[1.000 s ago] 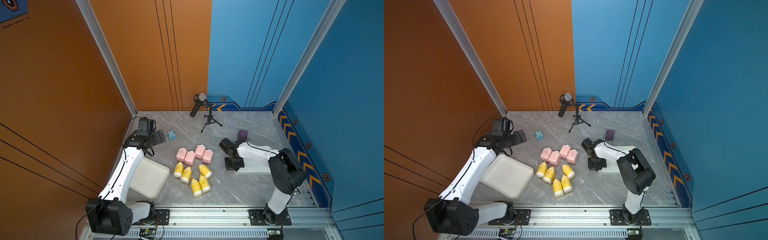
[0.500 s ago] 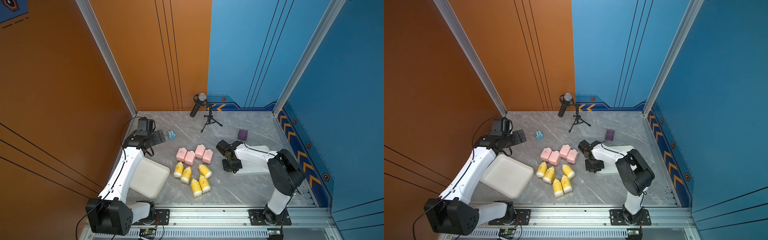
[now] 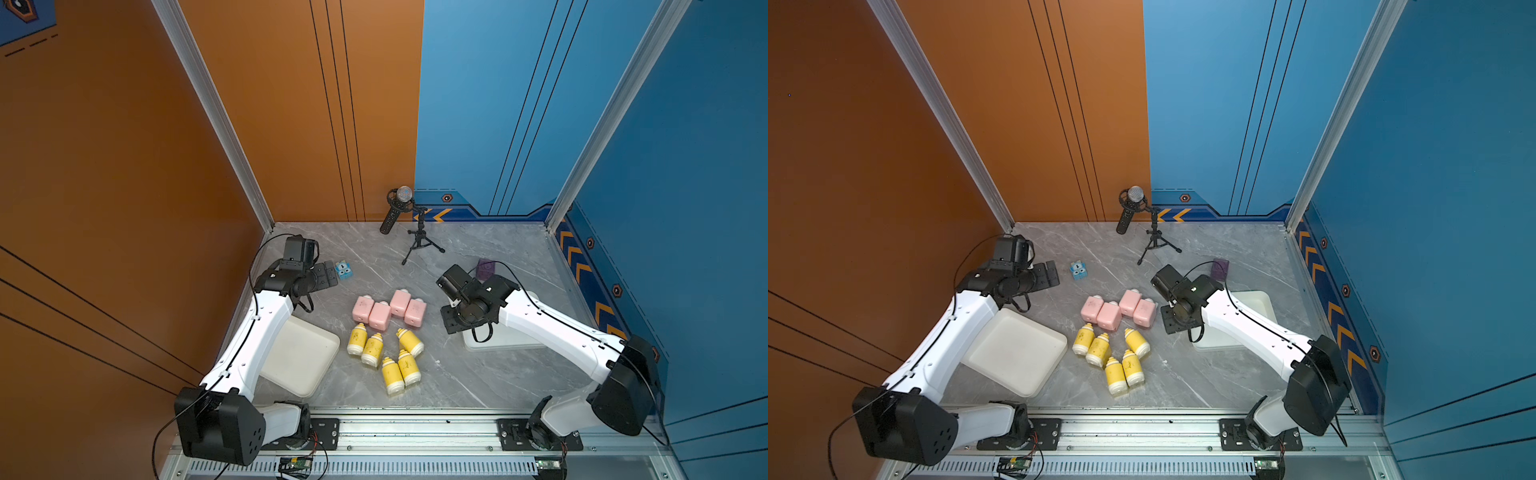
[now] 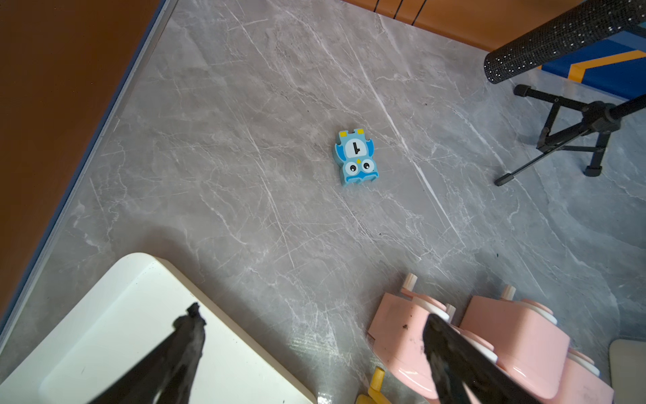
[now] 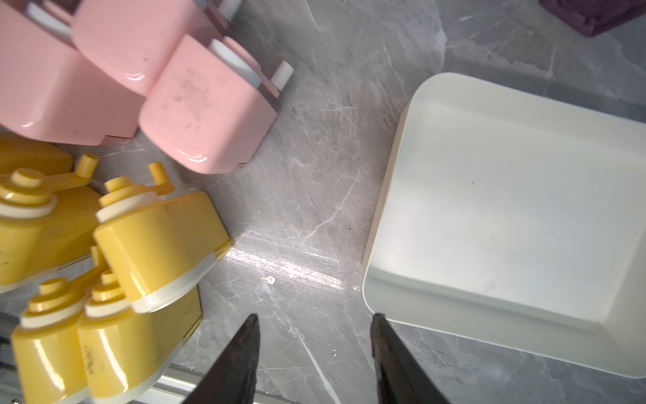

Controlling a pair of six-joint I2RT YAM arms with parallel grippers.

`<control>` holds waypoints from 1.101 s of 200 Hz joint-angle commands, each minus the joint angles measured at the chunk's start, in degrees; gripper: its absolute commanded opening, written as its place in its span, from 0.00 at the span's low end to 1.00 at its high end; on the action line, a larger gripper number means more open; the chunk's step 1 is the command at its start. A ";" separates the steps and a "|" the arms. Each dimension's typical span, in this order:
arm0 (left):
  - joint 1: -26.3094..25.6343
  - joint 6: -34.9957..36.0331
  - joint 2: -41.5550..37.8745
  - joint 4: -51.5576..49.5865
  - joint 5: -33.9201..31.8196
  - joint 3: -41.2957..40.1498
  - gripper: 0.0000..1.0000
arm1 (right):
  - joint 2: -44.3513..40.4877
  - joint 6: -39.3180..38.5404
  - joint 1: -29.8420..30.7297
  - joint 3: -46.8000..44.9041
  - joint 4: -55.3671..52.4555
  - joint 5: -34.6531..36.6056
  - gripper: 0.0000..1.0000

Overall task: Place the pencil sharpeners by color into the storage box
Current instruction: Adjust the storage box at the center of the board, then pick up the pencil sharpener from the center of the board.

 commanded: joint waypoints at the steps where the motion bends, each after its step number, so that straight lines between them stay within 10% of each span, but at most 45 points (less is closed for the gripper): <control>1: -0.29 -0.09 -1.27 -1.51 -0.24 -0.46 0.98 | 0.56 -3.95 2.73 3.23 -4.16 -3.21 0.56; 220: 0.76 0.69 -6.88 -1.51 -2.10 -2.79 0.98 | 23.57 -8.55 9.99 15.15 -3.24 -8.44 0.65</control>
